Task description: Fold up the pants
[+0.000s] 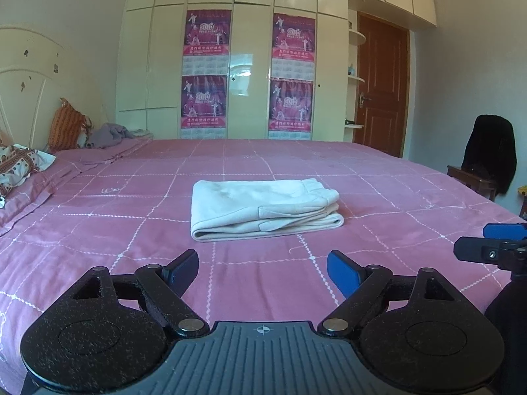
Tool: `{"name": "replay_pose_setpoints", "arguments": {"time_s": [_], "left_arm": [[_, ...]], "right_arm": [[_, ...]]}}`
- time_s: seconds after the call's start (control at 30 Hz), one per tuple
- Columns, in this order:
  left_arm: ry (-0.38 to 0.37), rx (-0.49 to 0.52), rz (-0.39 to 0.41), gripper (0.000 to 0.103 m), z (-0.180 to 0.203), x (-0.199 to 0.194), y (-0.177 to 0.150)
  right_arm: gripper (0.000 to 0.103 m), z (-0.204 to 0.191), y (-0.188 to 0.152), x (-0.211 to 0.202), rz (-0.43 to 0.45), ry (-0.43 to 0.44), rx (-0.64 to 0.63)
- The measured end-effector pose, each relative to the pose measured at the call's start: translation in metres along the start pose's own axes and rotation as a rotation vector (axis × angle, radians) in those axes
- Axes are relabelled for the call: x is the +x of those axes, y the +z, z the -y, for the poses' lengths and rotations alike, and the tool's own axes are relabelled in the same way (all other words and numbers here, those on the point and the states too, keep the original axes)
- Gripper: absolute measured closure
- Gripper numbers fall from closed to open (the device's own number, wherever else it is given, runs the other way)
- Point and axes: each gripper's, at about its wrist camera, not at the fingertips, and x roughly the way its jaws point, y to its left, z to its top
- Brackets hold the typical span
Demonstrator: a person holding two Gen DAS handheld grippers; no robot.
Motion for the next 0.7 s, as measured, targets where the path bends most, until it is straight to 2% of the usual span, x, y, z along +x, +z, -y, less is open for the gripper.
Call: {"name": "replay_pose_setpoints", "arguments": {"time_s": [0.33, 0.7], "left_arm": [[-0.003, -0.007, 0.018, 0.018, 0.0031, -0.0088, -0.0052], [-0.011, -0.011, 0.020, 0.018, 0.0023, -0.0115, -0.0056]], "right_arm": [[0.005, -0.0068, -0.0036, -0.0007, 0.014, -0.063, -0.030], [0.004, -0.0043, -0.0051, 0.0003, 0.009, -0.069, -0.025]]}}
